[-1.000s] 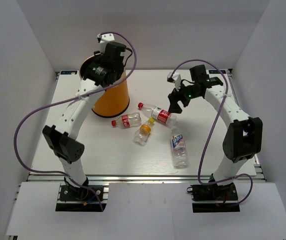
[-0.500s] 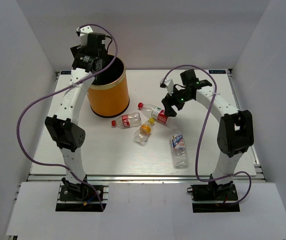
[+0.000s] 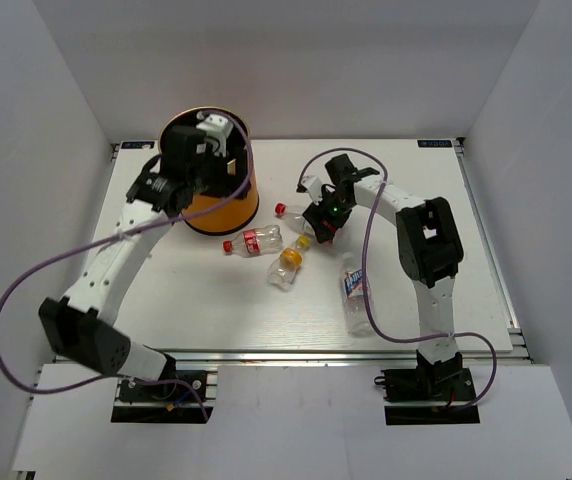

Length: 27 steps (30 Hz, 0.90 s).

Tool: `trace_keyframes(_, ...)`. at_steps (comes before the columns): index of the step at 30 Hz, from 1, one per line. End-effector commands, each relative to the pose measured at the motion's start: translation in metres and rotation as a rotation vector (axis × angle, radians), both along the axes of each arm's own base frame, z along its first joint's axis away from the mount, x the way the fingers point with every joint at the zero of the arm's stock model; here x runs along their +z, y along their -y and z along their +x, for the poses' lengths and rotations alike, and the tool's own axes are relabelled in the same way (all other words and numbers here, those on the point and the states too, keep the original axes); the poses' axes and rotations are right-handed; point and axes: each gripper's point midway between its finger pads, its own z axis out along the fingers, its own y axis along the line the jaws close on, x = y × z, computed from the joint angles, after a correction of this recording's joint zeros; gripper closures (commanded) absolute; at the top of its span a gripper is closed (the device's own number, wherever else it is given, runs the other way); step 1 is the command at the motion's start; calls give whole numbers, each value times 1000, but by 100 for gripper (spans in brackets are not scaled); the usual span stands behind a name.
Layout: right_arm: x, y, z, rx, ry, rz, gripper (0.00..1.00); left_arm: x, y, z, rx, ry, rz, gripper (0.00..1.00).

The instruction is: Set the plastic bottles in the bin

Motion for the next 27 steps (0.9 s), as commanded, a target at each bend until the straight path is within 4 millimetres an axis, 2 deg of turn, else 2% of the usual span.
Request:
trace_keyframes(1, 4, 1, 25, -49, 64, -31, 27, -10, 37, -56, -265, -37, -92, 1)
trace_keyframes(2, 1, 4, 21, -44, 37, -42, 40, -13, 44, -68, -298, -55, -113, 1)
trace_keyframes(3, 1, 3, 18, -40, 21, -30, 63, -21, 45, -80, -318, -72, -116, 1)
trace_keyframes(5, 11, 6, 17, -38, 19, -25, 82, -34, 56, -96, -359, -125, -133, 1)
trace_keyframes(6, 29, 6, 18, -35, 47, 1, 95, -51, 58, -104, -369, -172, -120, 1)
trace_keyframes(7, 40, 5, 20, -34, 62, 15, 98, -60, 65, -114, -394, -204, -126, 1)
trace_keyframes(8, 53, 4, 22, -34, 75, 41, 98, -68, 69, -120, -400, -230, -127, 1)
trace_keyframes(9, 72, 3, 33, -45, 114, 65, 100, -87, 69, -126, -392, -280, -112, 1)
trace_keyframes(10, 100, -1, 31, -40, 143, 100, 100, -95, 73, -128, -402, -291, -107, 1)
trace_keyframes(11, 145, -9, 49, -36, 233, 167, 100, -105, 78, -131, -387, -320, -99, 1)
trace_keyframes(12, 162, -11, 50, -43, 251, 190, 100, -116, 83, -133, -391, -334, -100, 1)
trace_keyframes(13, 181, -20, 50, -27, 269, 243, 100, -123, 87, -134, -402, -343, -95, 1)
trace_keyframes(14, 226, -35, 58, -9, 361, 308, 100, -131, 91, -136, -399, -351, -79, 1)
trace_keyframes(15, 243, -40, 66, -5, 409, 347, 100, -145, 95, -138, -406, -384, -63, 1)
trace_keyframes(17, 284, -59, 63, -13, 448, 464, 100, -158, 103, -141, -412, -395, -21, 1)
trace_keyframes(18, 309, -69, 75, 4, 546, 531, 100, -165, 107, -140, -416, -403, -8, 1)
trace_keyframes(19, 319, -75, 74, 4, 553, 576, 100, -166, 107, -140, -411, -396, 7, 1)
trace_keyframes(21, 354, -96, 72, 58, 636, 693, 100, -169, 112, -142, -421, -395, 18, 1)
trace_keyframes(22, 360, -102, 69, 74, 639, 725, 100, -168, 115, -142, -426, -380, 23, 1)
trace_keyframes(23, 374, -114, 63, 94, 642, 800, 100, -172, 117, -147, -437, -388, 30, 1)
trace_keyframes(24, 376, -122, 61, 108, 645, 827, 100, -171, 118, -146, -438, -380, 26, 1)
trace_keyframes(25, 403, -135, 56, 158, 724, 913, 100, -178, 117, -148, -424, -394, 42, 1)
trace_keyframes(27, 403, -152, 55, 197, 716, 976, 100, -182, 116, -152, -414, -403, 50, 1)
